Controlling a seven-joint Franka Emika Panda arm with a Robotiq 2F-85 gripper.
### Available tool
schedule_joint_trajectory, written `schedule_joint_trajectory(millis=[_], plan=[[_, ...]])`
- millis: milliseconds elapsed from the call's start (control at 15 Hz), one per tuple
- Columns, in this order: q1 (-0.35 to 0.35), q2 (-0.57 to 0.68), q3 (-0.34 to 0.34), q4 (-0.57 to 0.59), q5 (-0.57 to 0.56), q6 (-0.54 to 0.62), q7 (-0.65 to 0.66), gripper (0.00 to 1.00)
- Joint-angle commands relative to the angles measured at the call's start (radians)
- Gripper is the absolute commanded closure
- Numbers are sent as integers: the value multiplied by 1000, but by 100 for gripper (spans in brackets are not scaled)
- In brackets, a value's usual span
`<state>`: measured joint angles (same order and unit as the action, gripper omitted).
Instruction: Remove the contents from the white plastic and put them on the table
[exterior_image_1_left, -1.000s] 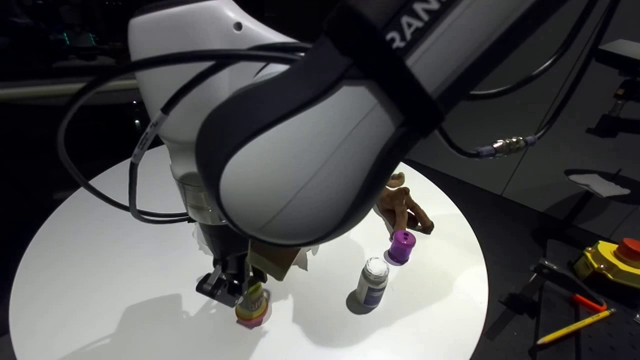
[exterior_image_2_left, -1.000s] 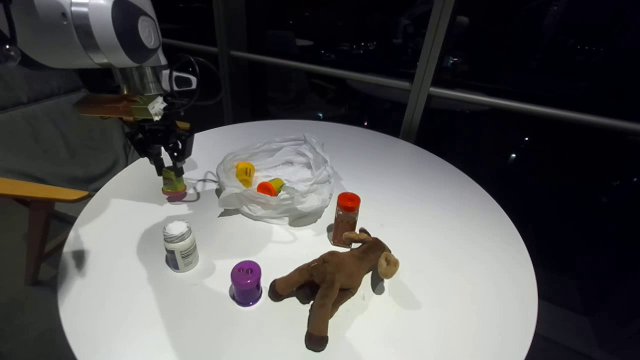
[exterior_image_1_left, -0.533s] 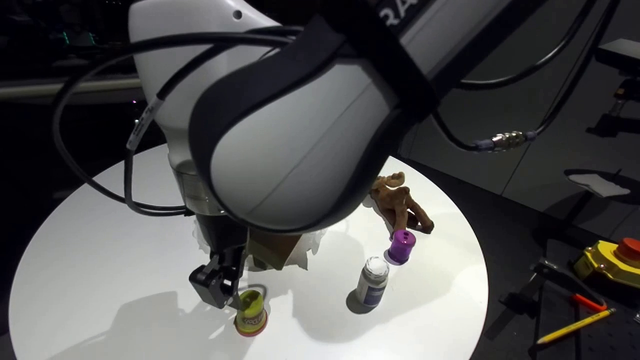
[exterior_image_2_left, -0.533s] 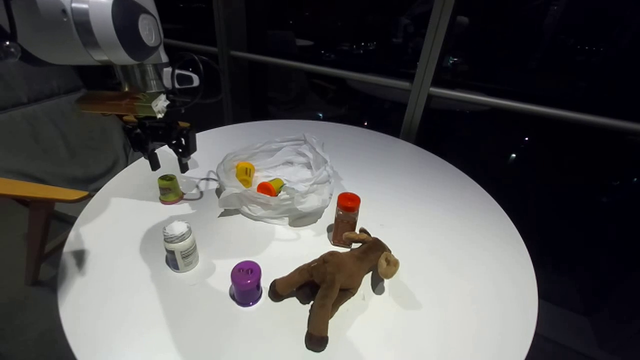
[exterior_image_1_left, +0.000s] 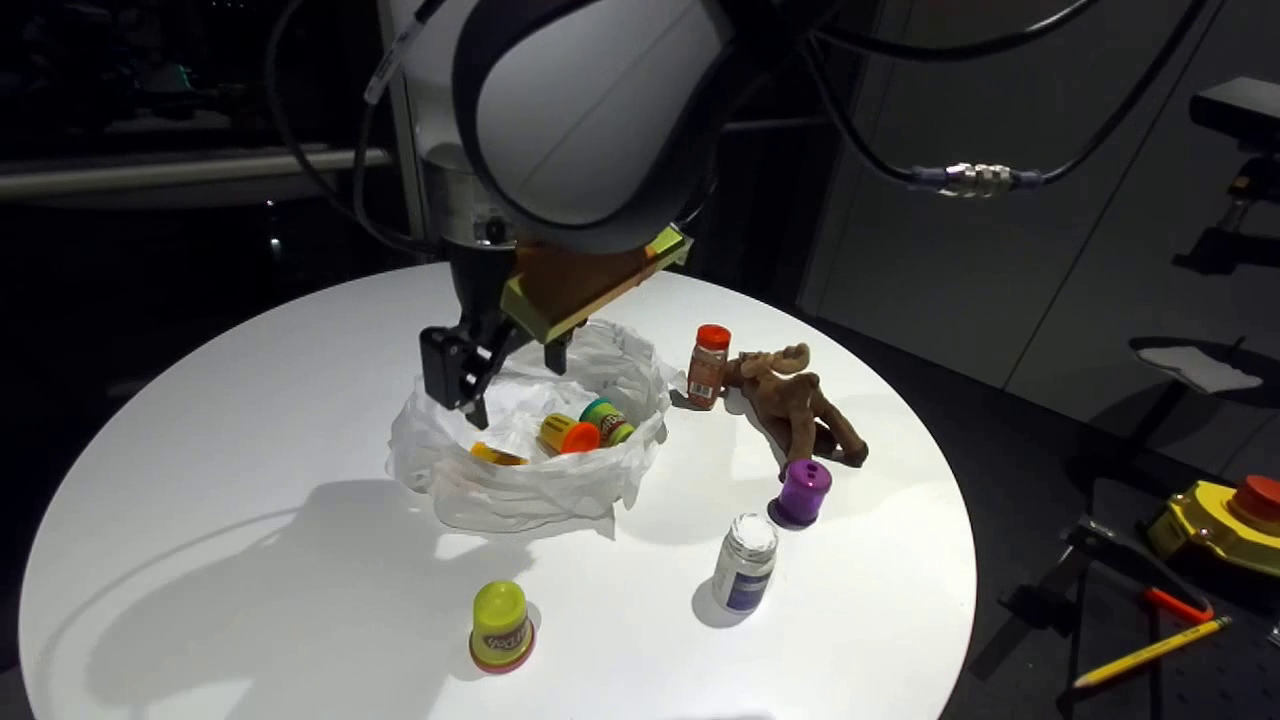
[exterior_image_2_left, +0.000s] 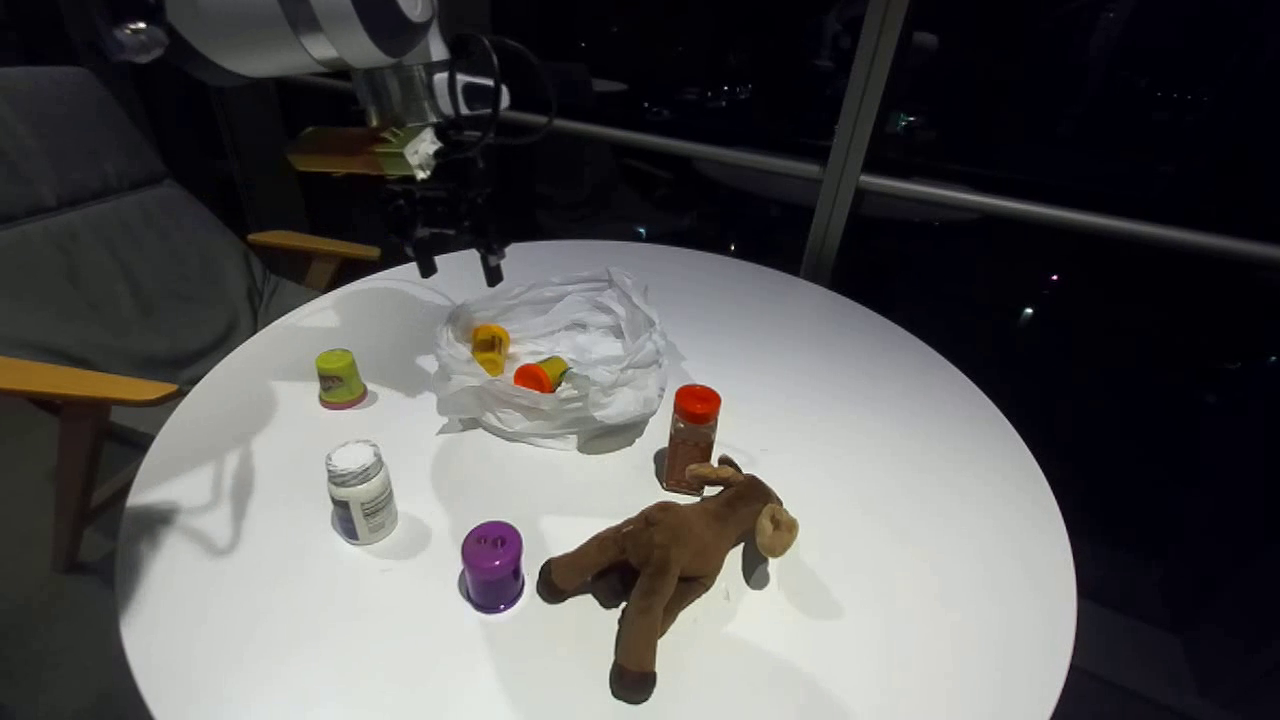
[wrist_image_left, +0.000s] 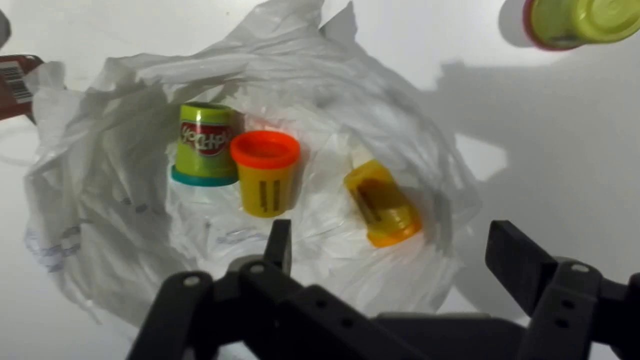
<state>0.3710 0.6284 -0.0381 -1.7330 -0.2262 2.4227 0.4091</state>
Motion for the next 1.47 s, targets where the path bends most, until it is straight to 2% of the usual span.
schedule_joint_trajectory(millis=[0,267,600,1400], plan=[[-21,64,-47,101,-5,-10,69,0],[-51,162,-52,201,31,-46,89,0],[-35,278,-68,308,32,-74,141,0],[-24,386,-13,488,51,-176,88,0]])
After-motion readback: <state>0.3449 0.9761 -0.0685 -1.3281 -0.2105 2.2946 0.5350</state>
